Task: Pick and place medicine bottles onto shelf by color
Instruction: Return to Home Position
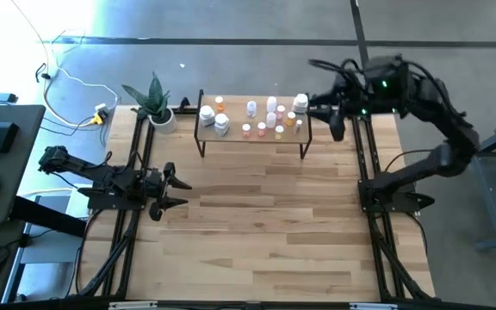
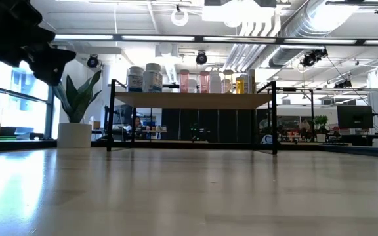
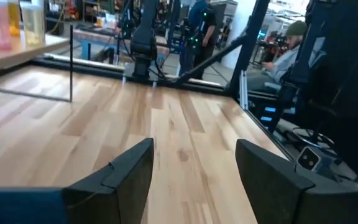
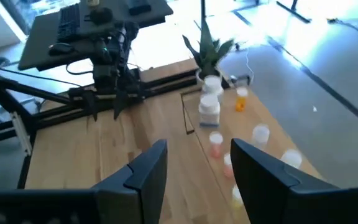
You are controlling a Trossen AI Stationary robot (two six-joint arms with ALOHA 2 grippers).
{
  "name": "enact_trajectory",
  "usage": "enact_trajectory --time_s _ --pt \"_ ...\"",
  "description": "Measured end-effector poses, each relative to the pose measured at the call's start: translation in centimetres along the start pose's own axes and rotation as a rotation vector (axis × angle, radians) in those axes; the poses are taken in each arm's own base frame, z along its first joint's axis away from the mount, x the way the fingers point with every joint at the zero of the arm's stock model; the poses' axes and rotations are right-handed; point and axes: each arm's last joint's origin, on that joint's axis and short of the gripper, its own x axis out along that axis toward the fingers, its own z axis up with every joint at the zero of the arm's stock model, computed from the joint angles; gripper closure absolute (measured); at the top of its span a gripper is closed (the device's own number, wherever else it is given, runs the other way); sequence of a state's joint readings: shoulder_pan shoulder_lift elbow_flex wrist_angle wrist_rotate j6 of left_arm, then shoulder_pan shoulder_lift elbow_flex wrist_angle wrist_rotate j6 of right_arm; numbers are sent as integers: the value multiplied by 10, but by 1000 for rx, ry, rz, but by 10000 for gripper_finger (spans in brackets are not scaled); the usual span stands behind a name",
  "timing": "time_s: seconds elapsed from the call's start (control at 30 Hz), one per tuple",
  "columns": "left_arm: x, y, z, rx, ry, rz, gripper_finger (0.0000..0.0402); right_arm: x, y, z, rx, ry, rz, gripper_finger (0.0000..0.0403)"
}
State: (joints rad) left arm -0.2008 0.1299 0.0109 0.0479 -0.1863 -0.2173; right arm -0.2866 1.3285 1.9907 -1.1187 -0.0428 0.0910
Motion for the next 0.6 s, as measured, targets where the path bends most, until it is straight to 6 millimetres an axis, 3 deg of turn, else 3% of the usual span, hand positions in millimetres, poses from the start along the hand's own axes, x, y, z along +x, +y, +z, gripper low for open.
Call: enact_trajectory --time_s 0.33,0.6 --pt "0 3 0 3 -1 34 186 -6 7 -98 87 -215 40 235" --pt "0 3 0 2 0 34 186 12 9 -181 157 -200 131 235"
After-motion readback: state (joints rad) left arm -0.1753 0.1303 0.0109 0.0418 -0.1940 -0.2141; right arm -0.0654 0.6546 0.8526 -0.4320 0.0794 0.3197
